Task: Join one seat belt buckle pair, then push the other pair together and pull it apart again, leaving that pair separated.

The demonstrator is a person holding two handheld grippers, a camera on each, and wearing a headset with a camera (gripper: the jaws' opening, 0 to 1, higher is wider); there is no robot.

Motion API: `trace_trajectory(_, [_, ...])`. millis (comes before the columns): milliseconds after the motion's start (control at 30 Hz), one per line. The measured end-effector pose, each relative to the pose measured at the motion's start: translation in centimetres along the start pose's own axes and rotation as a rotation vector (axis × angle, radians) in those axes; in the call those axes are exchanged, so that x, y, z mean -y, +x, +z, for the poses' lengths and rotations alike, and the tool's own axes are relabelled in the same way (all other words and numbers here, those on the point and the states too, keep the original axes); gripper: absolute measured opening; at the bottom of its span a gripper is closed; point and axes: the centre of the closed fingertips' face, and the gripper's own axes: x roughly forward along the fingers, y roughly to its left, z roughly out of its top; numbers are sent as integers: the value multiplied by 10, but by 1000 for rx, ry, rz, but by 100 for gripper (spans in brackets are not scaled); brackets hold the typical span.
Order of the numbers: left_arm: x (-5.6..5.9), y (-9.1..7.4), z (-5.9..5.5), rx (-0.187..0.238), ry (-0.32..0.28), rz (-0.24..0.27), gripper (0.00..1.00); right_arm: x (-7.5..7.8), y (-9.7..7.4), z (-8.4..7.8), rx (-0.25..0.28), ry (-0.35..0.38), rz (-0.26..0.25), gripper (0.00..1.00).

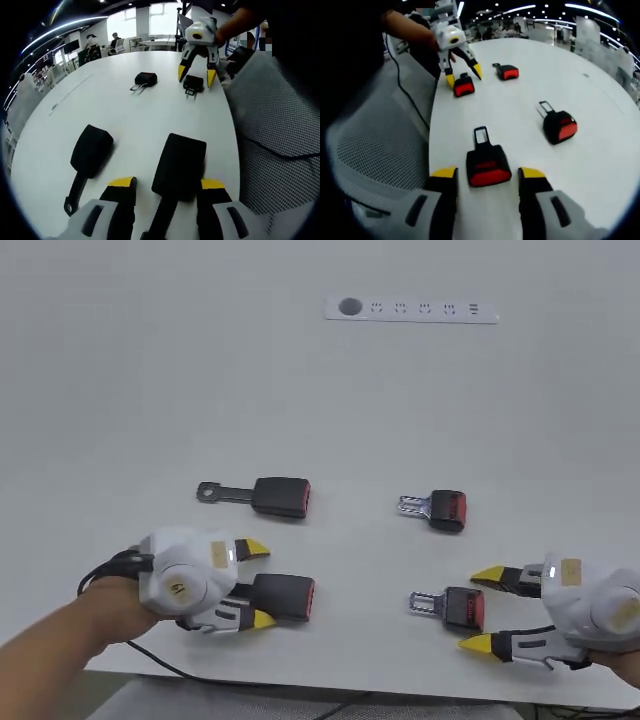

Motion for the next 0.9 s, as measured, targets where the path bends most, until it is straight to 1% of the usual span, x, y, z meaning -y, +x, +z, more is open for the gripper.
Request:
trace_trajectory(100, [3, 0, 0, -11, 22, -16, 46, -1, -1, 0, 0, -10, 2, 49])
trace_trajectory(167, [6, 0, 1, -10, 34, -25, 43, -1, -1, -1, -10, -33, -5, 49])
trace_trajectory(200, [8, 0, 1, -7, 52, -40, 41, -2, 0, -2, -20, -54, -7, 49])
trace_trajectory(267, [11, 0, 1, -9, 83, -58, 37, -5, 0, -2, -27, -67, 0, 46])
trace_trajectory(300, [12, 1, 1, -15, 85, -65, 36, -4, 1, -2, -29, -83, -4, 44])
trace_trajectory(400, [11, 1, 1, -17, 88, -64, 35, -2, 1, -2, -39, -100, -25, 38])
trace_trajectory(433, [11, 1, 1, -15, 83, -63, 35, 2, 0, -3, -54, -138, -43, 36])
trace_trajectory(467, [11, 1, 1, -11, 75, -60, 35, -1, 1, -4, -53, -140, -33, 36])
trace_trajectory(533, [10, 0, 1, -3, 66, -59, 35, 1, 1, -3, -46, -146, -38, 36])
trace_trajectory(567, [10, 0, 1, -3, 67, -60, 35, 2, 1, -2, -30, -130, -38, 35])
trace_trajectory(733, [10, 1, 1, -21, 80, -67, 35, 3, -1, -2, 1, -114, -30, 35])
trace_trajectory(800, [9, 1, 1, -23, 69, -67, 35, 3, -1, -2, 5, -117, -25, 34])
trace_trajectory(833, [9, 1, 0, -24, 61, -65, 35, 3, -1, -2, 15, -112, -24, 34])
trace_trajectory(900, [9, 1, 0, -28, 50, -64, 35, 3, -1, -1, 41, -82, -26, 34])
